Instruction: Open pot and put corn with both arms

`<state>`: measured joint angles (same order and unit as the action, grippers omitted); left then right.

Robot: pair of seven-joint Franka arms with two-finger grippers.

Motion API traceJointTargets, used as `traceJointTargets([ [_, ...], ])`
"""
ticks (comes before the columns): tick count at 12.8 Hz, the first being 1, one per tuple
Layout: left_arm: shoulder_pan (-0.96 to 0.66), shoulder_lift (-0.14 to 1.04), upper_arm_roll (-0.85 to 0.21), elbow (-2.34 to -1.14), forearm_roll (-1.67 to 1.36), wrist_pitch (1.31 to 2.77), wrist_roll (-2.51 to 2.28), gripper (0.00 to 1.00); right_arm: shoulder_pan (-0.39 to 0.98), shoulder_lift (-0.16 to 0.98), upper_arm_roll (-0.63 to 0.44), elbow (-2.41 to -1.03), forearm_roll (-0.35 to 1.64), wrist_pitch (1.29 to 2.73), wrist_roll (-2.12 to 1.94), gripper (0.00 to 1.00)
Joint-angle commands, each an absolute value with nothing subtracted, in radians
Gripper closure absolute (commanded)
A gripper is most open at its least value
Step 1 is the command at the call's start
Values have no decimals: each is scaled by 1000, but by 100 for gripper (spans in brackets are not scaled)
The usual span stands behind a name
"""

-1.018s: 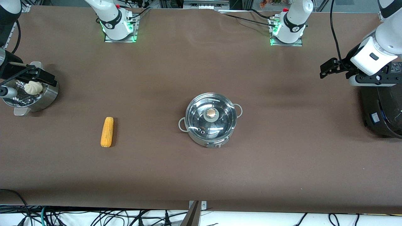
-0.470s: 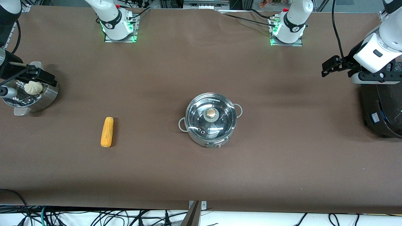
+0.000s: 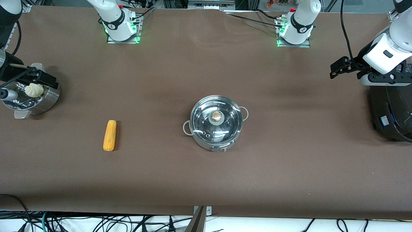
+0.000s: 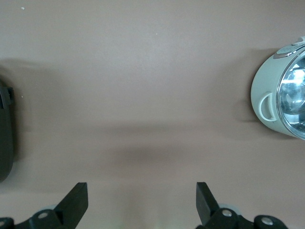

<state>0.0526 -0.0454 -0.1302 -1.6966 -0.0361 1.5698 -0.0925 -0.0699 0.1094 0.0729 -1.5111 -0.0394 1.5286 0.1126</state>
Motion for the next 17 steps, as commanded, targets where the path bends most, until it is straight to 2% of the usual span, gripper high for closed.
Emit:
traceJointTargets([
  [1, 58, -49, -138, -1680, -20, 1551, -83, 0, -81, 117, 77, -1489, -21, 1525, 104, 0],
  [4, 43, -49, -132, -1678, -21, 1545, -84, 0, -81, 117, 77, -1489, -21, 1525, 106, 0],
  [7, -21, -49, -51, -1678, -35, 1543, -81, 0, -81, 118, 77, -1489, -21, 1525, 106, 0],
  [17, -23, -41, -55, -1667, -35, 1543, -92, 0, -81, 120, 77, -1488, -21, 1525, 106, 0],
])
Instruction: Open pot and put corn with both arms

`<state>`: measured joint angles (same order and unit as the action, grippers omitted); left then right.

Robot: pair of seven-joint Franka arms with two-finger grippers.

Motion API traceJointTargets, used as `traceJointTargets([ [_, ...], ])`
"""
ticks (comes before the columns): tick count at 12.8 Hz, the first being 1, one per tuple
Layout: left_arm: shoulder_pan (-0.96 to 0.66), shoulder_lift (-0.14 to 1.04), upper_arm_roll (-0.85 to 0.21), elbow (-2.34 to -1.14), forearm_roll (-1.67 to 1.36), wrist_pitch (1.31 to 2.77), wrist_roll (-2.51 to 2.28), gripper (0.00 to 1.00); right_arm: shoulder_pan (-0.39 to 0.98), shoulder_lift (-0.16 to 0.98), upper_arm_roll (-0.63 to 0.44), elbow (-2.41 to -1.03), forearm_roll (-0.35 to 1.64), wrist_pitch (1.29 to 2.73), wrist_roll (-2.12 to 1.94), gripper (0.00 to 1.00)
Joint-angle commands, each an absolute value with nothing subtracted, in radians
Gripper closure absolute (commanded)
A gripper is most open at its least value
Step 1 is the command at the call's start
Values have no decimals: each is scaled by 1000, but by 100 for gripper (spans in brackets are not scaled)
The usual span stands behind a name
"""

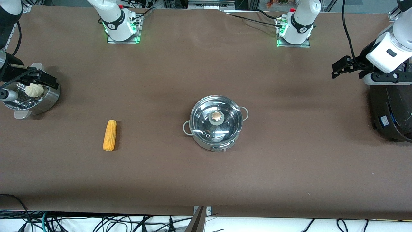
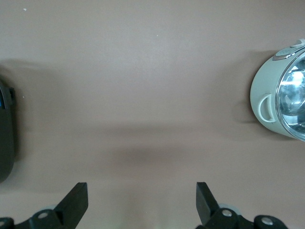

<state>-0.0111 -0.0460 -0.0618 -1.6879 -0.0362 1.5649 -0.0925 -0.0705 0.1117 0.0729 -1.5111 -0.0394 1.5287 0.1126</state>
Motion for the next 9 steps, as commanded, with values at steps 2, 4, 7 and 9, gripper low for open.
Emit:
traceJointTargets([
  [2, -34, -37, -58, -1667, -35, 1543, -94, 0, -81, 120, 74, -1488, -21, 1525, 110, 0],
  [4, -70, -15, -67, -1648, -35, 1543, -94, 0, -80, 120, 75, -1488, -21, 1525, 115, 0],
  [7, -188, 110, -72, -1507, -37, 1543, -109, 0, -74, 140, 77, -1489, -41, 1570, 109, 0],
  [9, -250, 231, -72, -1392, -40, 1543, -170, 0, -72, 143, 78, -1491, -45, 1598, 107, 0],
])
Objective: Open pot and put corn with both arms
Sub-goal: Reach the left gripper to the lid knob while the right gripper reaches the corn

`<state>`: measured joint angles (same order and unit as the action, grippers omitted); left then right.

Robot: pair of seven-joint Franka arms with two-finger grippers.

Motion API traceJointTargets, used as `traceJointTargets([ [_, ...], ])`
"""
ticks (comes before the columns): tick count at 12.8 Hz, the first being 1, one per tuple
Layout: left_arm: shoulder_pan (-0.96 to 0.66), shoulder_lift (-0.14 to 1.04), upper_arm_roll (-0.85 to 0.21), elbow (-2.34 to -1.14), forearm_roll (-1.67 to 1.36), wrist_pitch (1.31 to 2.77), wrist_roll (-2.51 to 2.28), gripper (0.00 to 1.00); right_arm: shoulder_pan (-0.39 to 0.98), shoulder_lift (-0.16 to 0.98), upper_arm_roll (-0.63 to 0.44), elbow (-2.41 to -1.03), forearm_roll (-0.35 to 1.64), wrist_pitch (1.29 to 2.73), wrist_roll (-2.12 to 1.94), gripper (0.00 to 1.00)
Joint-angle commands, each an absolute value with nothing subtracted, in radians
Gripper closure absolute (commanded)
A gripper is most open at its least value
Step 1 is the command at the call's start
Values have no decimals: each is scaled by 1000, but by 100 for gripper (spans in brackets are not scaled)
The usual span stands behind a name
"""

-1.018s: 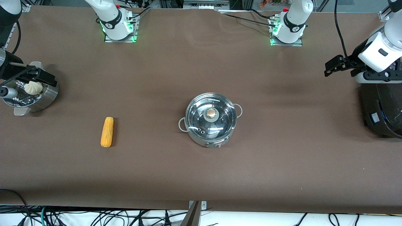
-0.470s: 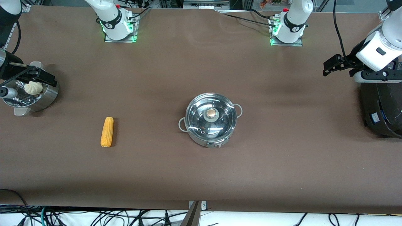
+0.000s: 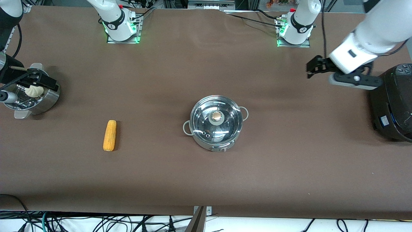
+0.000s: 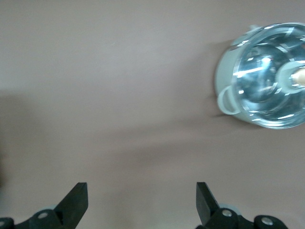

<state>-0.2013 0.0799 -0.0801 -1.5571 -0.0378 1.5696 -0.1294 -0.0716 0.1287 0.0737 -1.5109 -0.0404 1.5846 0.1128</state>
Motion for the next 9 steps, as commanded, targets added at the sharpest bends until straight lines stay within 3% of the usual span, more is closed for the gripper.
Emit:
traceJointTargets([
  [1, -279, 286, -72, -1349, -51, 1549, -196, 0, -74, 144, 78, -1491, -38, 1609, 107, 0],
  [5, -363, 475, -74, -1183, -83, 1609, -395, 0, -75, 216, 78, -1503, -38, 1669, 95, 0],
  [9, -481, 561, -72, -1183, -94, 1793, -642, 0, -74, 290, 80, -1545, -38, 1788, 95, 0],
])
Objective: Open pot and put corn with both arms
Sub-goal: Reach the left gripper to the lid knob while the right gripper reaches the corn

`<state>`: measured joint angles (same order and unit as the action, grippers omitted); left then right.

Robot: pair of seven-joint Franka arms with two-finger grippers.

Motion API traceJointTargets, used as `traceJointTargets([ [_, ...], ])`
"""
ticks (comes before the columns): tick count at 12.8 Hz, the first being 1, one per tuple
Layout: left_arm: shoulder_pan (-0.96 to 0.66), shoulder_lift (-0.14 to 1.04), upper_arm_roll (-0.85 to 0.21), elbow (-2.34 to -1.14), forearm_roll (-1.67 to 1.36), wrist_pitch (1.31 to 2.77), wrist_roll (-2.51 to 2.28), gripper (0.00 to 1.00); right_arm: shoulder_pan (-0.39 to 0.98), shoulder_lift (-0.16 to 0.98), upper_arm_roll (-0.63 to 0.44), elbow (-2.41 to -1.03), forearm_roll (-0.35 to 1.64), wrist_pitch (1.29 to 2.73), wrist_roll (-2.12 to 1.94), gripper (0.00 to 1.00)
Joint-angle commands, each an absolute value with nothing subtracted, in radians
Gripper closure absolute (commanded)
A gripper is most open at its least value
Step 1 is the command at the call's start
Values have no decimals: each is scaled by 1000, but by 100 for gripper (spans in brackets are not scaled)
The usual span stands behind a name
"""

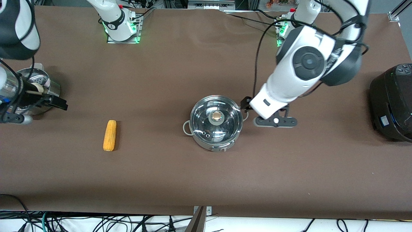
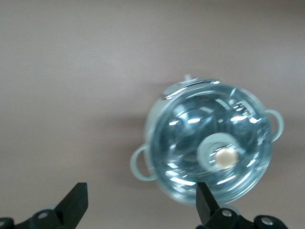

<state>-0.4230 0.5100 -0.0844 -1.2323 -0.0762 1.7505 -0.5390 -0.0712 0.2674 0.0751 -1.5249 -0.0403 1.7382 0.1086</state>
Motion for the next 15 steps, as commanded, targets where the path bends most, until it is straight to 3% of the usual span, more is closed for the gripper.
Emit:
traceJointTargets([
  [1, -509, 578, -71, -1192, -89, 1840, -688, 0, -74, 308, 80, -1567, -38, 1833, 95, 0],
  [3, -547, 632, -71, -1200, -84, 1922, -712, 0, -74, 330, 80, -1636, -37, 1928, 95, 0],
  [7, -644, 735, -68, -1203, -51, 2039, -713, 0, -74, 360, 81, -1860, -38, 2250, 95, 0],
  [12, -649, 738, -68, -1212, 20, 2039, -710, 0, -55, 452, 89, -1870, -38, 2359, 101, 0],
  [15, -647, 709, -66, -1213, 122, 1967, -706, 0, -32, 495, 89, -1867, -38, 2425, 109, 0],
])
